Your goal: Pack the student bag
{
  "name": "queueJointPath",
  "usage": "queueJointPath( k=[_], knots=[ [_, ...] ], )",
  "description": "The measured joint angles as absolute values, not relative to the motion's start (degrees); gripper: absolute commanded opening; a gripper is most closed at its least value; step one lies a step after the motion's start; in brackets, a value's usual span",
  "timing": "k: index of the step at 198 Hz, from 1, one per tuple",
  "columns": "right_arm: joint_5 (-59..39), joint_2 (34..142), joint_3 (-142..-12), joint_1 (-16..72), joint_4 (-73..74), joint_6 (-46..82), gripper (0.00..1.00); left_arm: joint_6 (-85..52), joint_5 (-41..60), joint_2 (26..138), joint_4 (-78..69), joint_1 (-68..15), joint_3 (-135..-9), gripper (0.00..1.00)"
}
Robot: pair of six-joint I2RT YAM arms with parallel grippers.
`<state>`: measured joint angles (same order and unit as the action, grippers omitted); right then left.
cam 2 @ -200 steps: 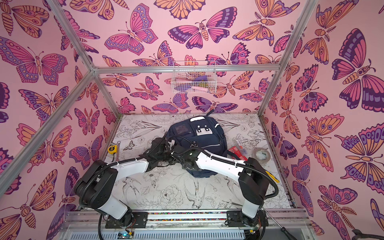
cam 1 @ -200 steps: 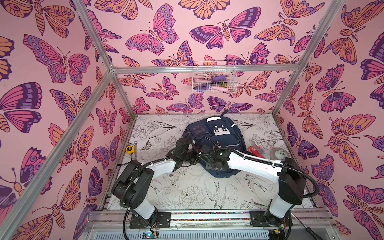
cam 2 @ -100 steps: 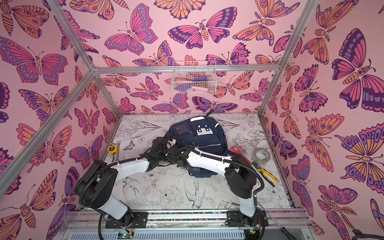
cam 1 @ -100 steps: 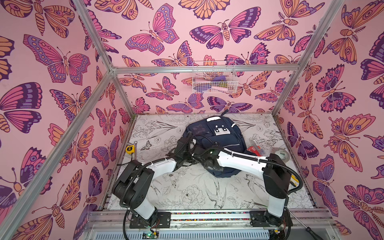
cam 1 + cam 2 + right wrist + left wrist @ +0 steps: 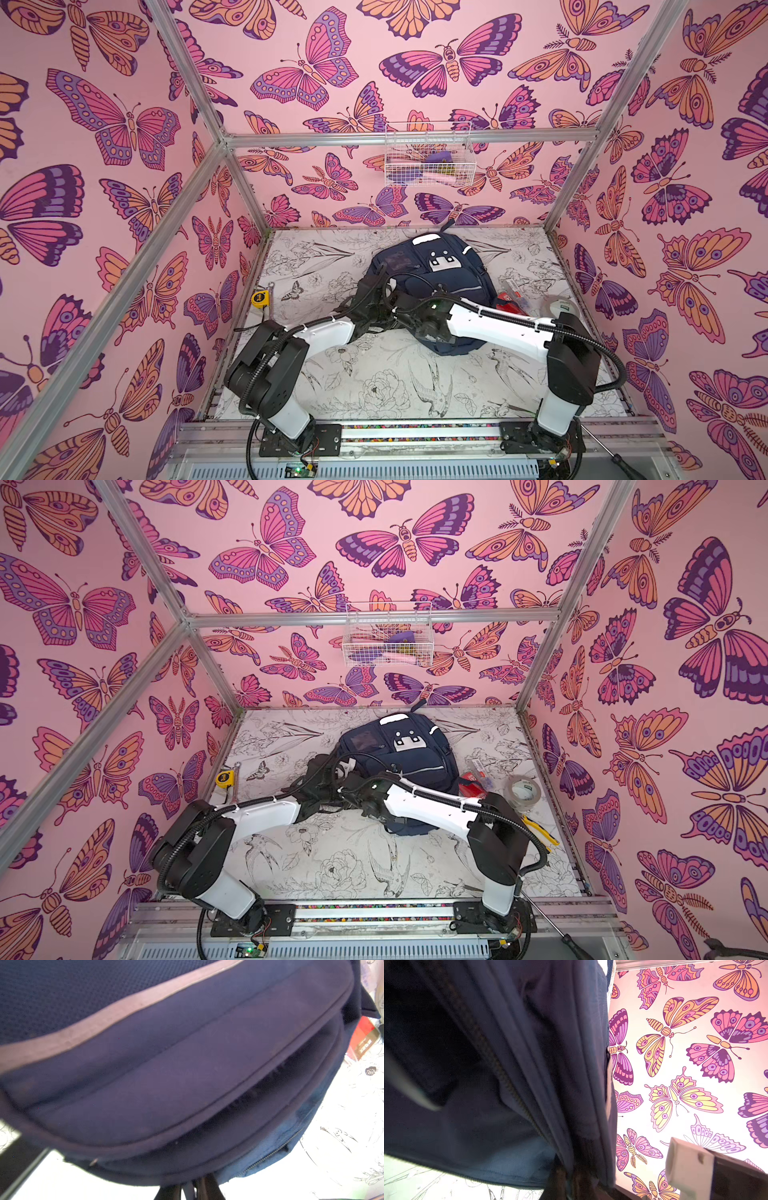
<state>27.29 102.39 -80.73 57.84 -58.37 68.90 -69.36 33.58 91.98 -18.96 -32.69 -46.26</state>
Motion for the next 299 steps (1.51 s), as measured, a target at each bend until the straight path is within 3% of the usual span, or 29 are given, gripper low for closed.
queueJointPath(
  k=[22,116,138,155,208,299],
  knots=[
    [26.9,102.0,-80.2,57.9,-57.6,68.1,0.0,-69.2,33.6,92.0,-18.7,-32.7,-46.3,0.0],
    [22.3,96.5,-76.3,57.4,-54.8,62.2,0.01,-63.9,32.5,90.0,-10.7,-32.1,-47.4,0.0],
    [19.1,93.6,-73.8,55.8,-53.9,58.2,0.09,-62.2,31.4,88.4,-7.9,-31.1,-47.4,0.0],
    [15.3,91.7,-70.9,53.2,-52.6,54.6,0.0,-61.3,30.6,87.8,-6.1,-30.3,-47.4,0.0],
    [11.1,91.4,-68.2,51.0,-49.0,46.4,0.0,-58.5,29.1,86.7,-2.0,-29.0,-47.4,0.0],
    [11.7,84.7,-64.2,45.2,-45.7,32.6,0.0,-54.5,28.6,81.7,10.2,-18.7,-48.0,0.0]
  ],
)
